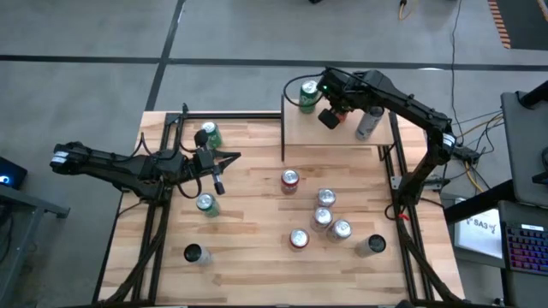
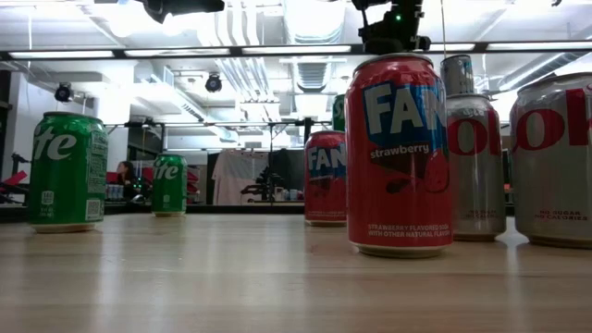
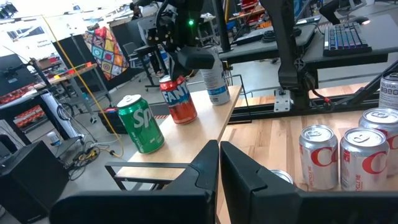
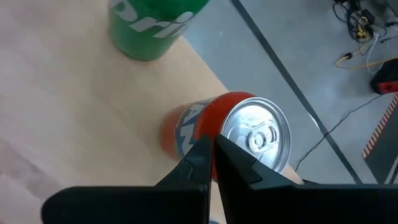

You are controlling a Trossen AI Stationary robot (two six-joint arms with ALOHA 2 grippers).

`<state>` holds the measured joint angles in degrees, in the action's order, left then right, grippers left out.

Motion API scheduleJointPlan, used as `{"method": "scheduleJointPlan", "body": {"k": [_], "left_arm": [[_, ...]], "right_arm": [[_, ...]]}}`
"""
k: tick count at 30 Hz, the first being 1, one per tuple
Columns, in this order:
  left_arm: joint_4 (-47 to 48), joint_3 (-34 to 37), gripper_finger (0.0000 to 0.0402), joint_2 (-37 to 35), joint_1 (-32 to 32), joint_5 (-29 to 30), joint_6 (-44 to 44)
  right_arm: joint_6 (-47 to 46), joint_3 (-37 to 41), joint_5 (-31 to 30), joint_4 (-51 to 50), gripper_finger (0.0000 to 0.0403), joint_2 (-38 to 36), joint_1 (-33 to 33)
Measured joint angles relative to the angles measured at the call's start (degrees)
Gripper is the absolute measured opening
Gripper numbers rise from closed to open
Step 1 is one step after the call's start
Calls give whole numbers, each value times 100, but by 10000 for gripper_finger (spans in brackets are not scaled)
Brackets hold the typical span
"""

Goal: Place canned beverage on shelf
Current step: Put the top left orange soda can on the shelf

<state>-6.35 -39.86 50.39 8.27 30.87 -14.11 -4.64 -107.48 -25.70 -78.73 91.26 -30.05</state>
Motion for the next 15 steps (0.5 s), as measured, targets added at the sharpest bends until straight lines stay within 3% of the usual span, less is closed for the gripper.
{"method": "scheduleJointPlan", "body": {"k": [10,15], "left_arm": [[0,0,0,0,0,0,0],[2,0,0,0,0,2,0]], "right_arm": [[18,2,89,-56,9,-40,67],[12,-34,665,-398,9,-105,51]]}}
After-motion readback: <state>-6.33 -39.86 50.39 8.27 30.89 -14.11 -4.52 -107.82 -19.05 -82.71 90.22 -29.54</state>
